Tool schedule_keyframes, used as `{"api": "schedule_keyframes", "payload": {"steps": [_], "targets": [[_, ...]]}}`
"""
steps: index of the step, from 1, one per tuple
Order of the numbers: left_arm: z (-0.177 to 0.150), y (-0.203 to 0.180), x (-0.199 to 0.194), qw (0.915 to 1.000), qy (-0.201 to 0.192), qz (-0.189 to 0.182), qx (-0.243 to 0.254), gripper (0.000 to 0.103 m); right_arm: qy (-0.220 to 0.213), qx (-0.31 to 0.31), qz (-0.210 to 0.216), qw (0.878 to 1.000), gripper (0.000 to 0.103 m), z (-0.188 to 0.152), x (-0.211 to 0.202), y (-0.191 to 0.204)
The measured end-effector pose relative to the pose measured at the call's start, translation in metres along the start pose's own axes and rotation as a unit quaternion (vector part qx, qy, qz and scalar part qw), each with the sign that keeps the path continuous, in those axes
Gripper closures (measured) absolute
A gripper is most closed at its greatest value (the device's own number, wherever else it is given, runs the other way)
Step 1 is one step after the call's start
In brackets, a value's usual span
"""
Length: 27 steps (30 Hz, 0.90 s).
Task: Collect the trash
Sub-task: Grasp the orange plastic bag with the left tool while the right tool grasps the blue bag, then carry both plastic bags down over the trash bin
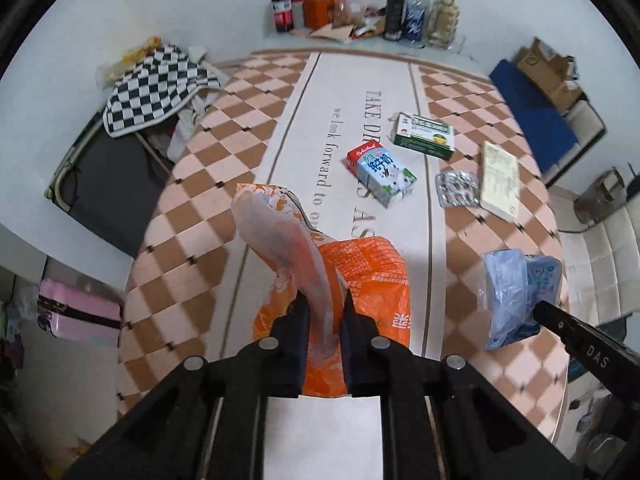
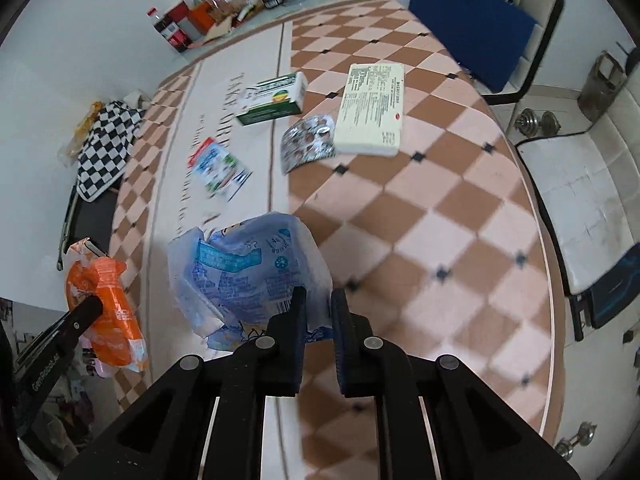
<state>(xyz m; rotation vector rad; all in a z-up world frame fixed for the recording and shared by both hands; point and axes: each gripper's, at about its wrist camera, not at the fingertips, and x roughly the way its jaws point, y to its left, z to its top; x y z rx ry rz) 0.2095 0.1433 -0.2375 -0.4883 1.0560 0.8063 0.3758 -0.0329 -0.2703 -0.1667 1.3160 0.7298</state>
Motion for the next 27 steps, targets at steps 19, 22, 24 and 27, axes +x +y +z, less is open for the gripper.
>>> {"api": "schedule_keyframes", "payload": {"steps": [19,22,24,27], "targets": [[-0.212,0.075,-0.084,0.9937,0.043,-0.066,0.08,0.093,0.014,0.062,0.004,0.998,0.091,-0.293,-0.092,0.018],[-0.242,0.074,-0.06,0.9911,0.084,-0.067,0.078,0.093,0.05,0.064,-0.003,0.997,0.091,-0.326,-0.074,0.004],[-0.261,0.071,-0.04,0.9888,0.11,-0.065,0.078,0.093,0.08,0.07,-0.009,0.994,0.091,-0.347,-0.053,-0.01],[-0.286,0.065,0.003,0.984,0.154,-0.059,0.067,0.092,0.117,0.081,-0.014,0.99,0.091,-0.374,-0.019,-0.032]]}}
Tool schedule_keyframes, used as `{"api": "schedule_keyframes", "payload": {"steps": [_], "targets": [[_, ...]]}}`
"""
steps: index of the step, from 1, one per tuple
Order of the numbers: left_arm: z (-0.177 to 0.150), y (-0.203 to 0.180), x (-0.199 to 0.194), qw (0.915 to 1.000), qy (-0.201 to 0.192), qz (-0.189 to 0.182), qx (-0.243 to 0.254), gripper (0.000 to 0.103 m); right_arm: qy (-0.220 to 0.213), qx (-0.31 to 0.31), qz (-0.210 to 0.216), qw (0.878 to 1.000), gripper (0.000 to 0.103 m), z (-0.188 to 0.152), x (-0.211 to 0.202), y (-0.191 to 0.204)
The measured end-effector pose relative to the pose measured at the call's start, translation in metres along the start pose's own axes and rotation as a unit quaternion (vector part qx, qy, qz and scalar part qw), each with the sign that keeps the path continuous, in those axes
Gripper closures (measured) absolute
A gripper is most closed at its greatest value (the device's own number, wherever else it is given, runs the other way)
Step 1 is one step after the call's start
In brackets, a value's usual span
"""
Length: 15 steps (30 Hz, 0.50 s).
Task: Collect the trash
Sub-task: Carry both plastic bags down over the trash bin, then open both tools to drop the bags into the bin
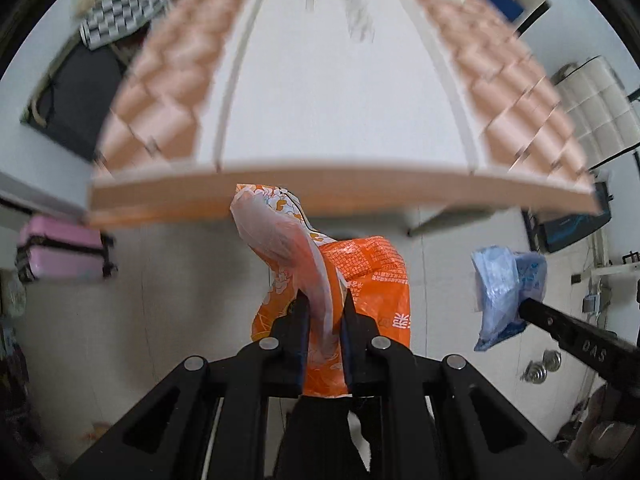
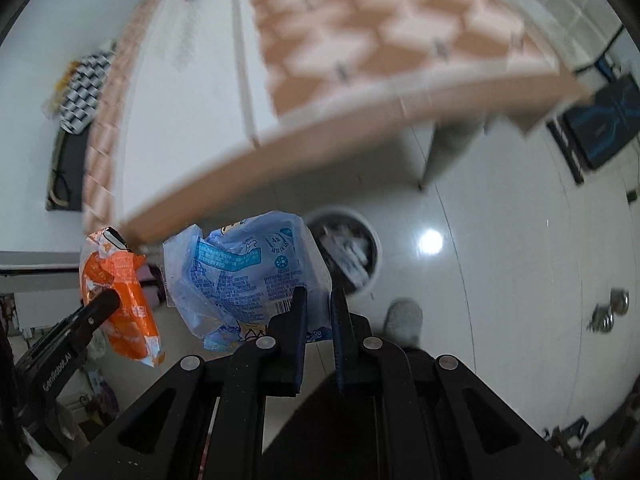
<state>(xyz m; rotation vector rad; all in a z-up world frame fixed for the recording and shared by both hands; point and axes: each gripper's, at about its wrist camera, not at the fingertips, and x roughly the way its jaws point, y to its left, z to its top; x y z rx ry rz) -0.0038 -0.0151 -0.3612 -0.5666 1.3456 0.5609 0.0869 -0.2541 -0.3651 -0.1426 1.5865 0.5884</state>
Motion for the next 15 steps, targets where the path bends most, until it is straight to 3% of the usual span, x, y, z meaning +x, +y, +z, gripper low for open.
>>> {"api": "schedule_keyframes", "payload": {"steps": [7,13,15], "targets": [[-0.01,-0.003,0.142,0.9954,0.083,-0.025,-0.04,0.086,0.084,0.016,-0.02,0.996,0.091,-0.015,0.138,-0.058],[-0.019,0.012,0.261,0.9854,0.14,-0.041,-0.089,0.085,0.113,0.047,-0.035,0.992,0.091,-0.01,0.254,-0.098],[-0.02,0.016,0.292,0.9842,0.146,-0.031,-0.095,0.078,0.122,0.065,-0.029,0.99,0.091,-0.006,0.288,-0.107]]}}
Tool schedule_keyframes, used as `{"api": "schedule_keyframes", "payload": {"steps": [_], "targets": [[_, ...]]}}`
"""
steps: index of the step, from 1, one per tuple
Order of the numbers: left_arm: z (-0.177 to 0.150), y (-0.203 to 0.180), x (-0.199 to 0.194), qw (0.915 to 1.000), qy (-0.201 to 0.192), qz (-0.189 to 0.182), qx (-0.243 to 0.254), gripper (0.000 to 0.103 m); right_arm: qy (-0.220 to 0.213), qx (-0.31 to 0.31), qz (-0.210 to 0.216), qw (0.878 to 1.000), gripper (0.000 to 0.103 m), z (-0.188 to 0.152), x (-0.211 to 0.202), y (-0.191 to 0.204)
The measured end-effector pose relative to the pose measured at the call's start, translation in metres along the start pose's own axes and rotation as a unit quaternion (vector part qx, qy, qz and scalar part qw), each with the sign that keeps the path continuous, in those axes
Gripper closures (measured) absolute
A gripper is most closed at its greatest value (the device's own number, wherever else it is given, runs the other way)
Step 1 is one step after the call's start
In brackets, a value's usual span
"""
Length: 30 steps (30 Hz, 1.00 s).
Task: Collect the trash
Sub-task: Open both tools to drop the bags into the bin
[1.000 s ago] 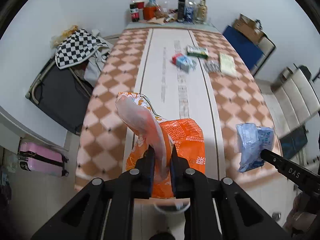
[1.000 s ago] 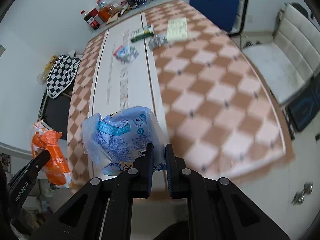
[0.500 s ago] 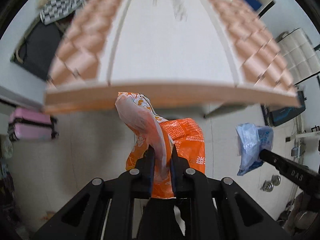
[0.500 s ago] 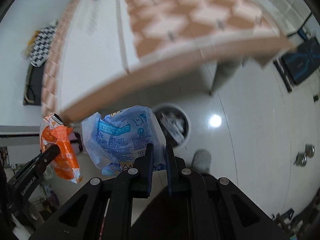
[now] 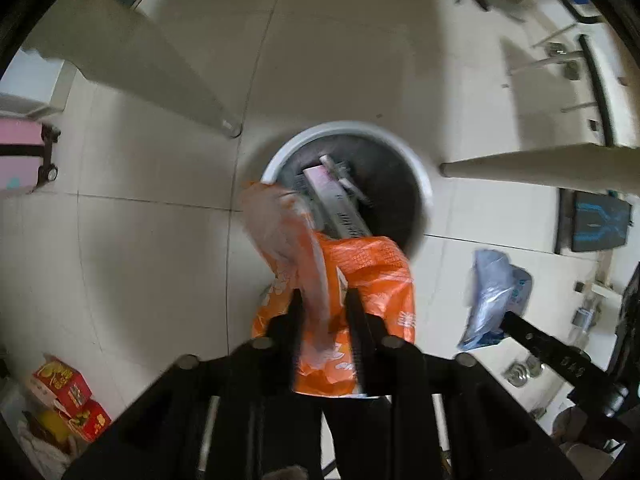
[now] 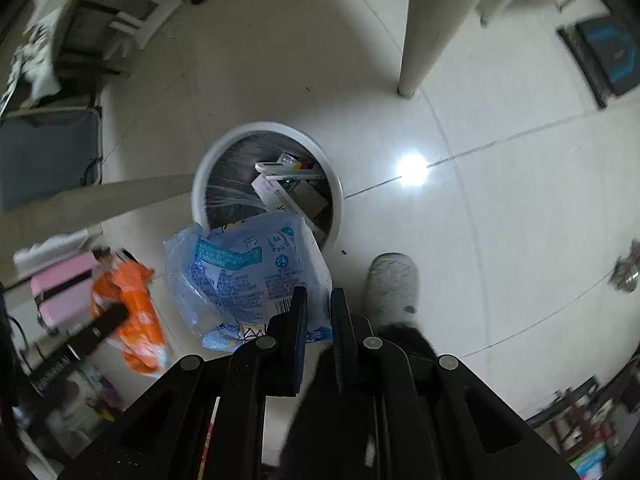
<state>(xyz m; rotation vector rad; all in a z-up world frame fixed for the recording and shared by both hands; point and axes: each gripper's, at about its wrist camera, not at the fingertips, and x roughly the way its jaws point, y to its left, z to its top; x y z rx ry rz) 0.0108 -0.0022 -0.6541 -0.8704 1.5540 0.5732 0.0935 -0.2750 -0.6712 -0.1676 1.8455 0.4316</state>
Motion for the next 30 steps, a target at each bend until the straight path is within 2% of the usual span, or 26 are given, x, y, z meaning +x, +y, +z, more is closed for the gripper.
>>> {"api": "schedule_keyframes", "payload": {"steps": [1,3,4,7,8,10,11,12,14,15,19,24,30], "targets": [[0.003,0.0,0.007,1.0,-0.001,0.001,-0.001,0.071,0.0,0.008,0.0,1.0,0.091,0.009,0.016,-0.002],[0.009,0.008,0.027,0.9999,-0.001,0.003,-0.009,0.052,-0.002,0.018,0.003,1.0,0.091,0.021,0.041,-0.003],[0.009,0.01,0.032,0.9999,-0.002,0.004,-0.011,0.037,-0.001,0.024,0.006,1.0,0.091,0.027,0.053,-0.002],[0.007,0.02,0.046,0.9998,-0.002,0.013,-0.012,0.025,0.004,0.033,0.023,0.999,0.091,0.044,0.088,0.002],[0.005,0.023,0.048,0.9998,-0.002,0.02,-0.011,0.016,0.006,0.033,0.029,0.999,0.089,0.048,0.097,0.005],[0.003,0.027,0.047,0.9995,-0.007,0.029,-0.009,0.014,0.007,0.031,0.034,0.999,0.075,0.05,0.109,0.01],[0.001,0.028,0.046,0.9993,-0.012,0.036,-0.007,0.014,0.007,0.029,0.035,0.999,0.058,0.05,0.114,0.013],[-0.001,0.033,0.046,0.9989,-0.019,0.042,-0.007,0.014,0.004,0.025,0.035,0.999,0.035,0.05,0.116,0.014],[-0.004,0.036,0.041,0.9975,-0.039,0.058,-0.005,0.014,-0.002,0.015,0.032,0.999,0.011,0.046,0.119,0.019],[-0.005,0.036,0.036,0.9967,-0.047,0.066,-0.001,0.014,-0.005,0.008,0.025,1.0,0.007,0.045,0.116,0.02],[-0.008,0.033,0.027,0.9948,-0.06,0.081,0.011,0.014,-0.021,-0.037,-0.025,0.999,0.007,0.036,0.103,0.032],[-0.012,0.028,0.014,0.9935,-0.062,0.093,0.021,0.014,-0.049,-0.099,-0.081,0.991,0.007,0.022,0.074,0.047],[-0.02,0.018,-0.01,0.9933,-0.065,0.092,0.023,0.014,-0.064,-0.127,-0.1,0.985,0.006,0.005,0.033,0.058]]}}
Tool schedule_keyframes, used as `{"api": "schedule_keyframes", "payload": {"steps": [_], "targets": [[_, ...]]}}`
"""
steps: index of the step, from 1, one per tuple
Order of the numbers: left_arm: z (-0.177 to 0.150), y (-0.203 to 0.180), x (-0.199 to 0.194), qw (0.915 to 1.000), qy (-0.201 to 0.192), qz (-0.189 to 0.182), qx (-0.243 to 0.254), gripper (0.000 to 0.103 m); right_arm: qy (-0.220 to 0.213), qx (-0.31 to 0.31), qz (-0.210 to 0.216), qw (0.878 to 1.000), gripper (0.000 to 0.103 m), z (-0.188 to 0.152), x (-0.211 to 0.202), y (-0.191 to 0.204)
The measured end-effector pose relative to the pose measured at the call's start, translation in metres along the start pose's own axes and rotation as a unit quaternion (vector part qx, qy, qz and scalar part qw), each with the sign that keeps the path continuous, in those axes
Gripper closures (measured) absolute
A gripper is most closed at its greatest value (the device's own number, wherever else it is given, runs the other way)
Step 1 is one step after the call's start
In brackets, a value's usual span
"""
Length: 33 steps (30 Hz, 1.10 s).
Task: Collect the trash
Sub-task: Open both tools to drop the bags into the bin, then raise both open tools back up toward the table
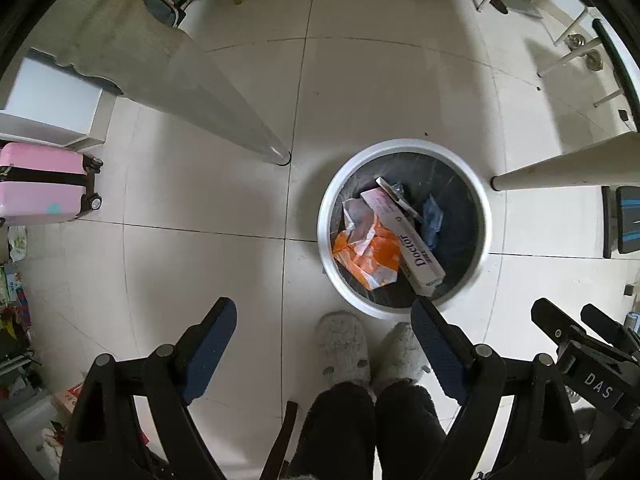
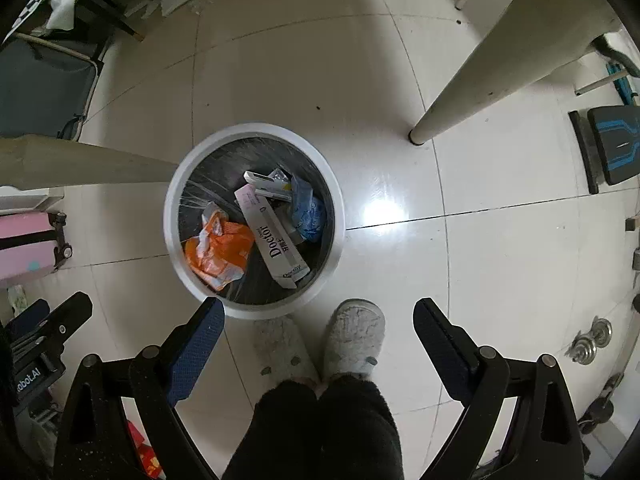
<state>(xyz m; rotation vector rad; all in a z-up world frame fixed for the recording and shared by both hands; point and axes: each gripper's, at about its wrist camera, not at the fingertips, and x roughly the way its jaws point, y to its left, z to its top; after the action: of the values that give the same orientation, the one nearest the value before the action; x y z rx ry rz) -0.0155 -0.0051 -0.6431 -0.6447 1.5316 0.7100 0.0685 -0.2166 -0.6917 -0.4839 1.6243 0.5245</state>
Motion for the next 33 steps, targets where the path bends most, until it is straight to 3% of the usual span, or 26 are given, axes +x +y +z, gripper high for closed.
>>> {"api": "schedule_keyframes", "payload": {"steps": [8,16,27,33], "targets": [[-0.02,-0.001,-0.056,0.9999,0.009,0.001,0.007,0.014,0.0,-0.009,-0.008,1.0,0.006,-0.02,-0.06,0.001],[-0.044,0.003,-0.137,0.9998,0.002,-0.013,0.016,0.014,-0.016,-0.015,0.001,1.0,0.006,-0.047,-0.16,0.004],[-0.058,0.025,-0.265,0.9977,-0.05,-0.033,0.031,0.014,-0.054,-0.017,0.022,0.998,0.006,-0.082,-0.322,0.026],[-0.027,0.031,-0.318,0.994,-0.1,-0.04,0.014,0.014,-0.08,0.021,0.064,0.994,0.006,-0.062,-0.386,0.032]]}}
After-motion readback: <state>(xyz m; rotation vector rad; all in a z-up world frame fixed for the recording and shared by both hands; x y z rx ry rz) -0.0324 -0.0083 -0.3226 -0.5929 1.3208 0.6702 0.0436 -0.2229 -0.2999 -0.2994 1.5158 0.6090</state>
